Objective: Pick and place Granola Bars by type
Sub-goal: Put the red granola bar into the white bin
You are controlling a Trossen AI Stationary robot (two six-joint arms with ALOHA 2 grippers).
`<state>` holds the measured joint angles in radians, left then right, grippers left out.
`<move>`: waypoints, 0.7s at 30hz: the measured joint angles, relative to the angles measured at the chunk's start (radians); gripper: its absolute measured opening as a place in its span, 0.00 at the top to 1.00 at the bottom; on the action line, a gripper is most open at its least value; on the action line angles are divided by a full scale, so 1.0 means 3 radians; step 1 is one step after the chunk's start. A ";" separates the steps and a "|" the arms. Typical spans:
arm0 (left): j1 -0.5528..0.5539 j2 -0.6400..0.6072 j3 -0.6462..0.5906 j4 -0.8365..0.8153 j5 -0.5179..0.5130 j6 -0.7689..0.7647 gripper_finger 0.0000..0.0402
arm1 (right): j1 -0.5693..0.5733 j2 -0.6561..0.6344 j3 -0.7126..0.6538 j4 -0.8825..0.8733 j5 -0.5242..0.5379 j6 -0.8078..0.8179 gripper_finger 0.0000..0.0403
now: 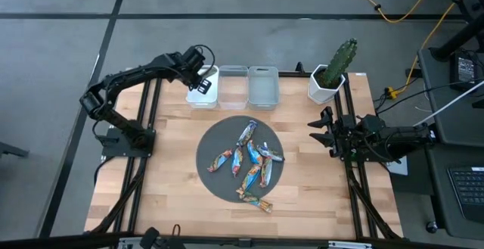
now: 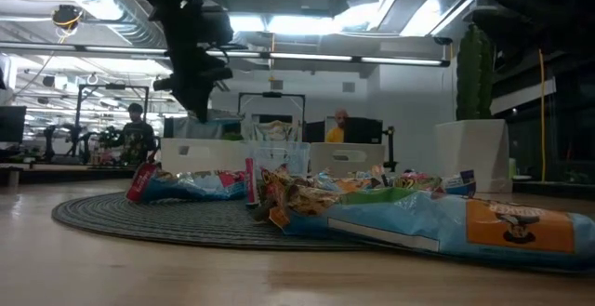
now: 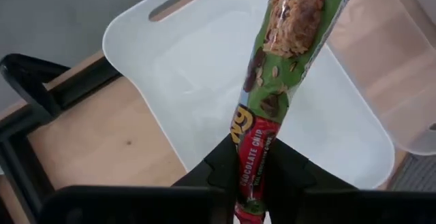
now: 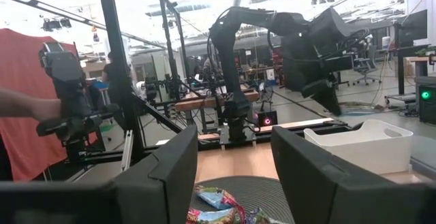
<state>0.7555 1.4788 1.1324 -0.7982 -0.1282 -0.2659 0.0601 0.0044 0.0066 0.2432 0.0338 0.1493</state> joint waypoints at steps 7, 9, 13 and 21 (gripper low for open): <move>0.0000 -0.0001 0.0003 -0.0026 0.0089 0.0083 0.67 | 0.0000 0.0000 0.0000 -0.0003 0.0000 0.0000 0.53; 0.0000 -0.0001 0.0068 -0.0124 0.0109 0.0083 0.61 | 0.0000 0.0000 -0.0001 -0.0004 0.0000 0.0000 0.53; -0.0065 -0.0068 0.0302 -0.0150 0.0529 0.0136 0.53 | 0.0000 0.0000 -0.0001 -0.0004 0.0000 0.0000 0.53; -0.0784 -0.0583 0.1129 -0.0168 0.0937 0.0172 0.54 | 0.0000 0.0000 0.0000 -0.0006 0.0000 -0.0002 0.53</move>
<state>0.5202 1.3038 1.4710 -0.8488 0.1530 -0.2145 0.0601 0.0044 0.0065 0.2413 0.0338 0.1488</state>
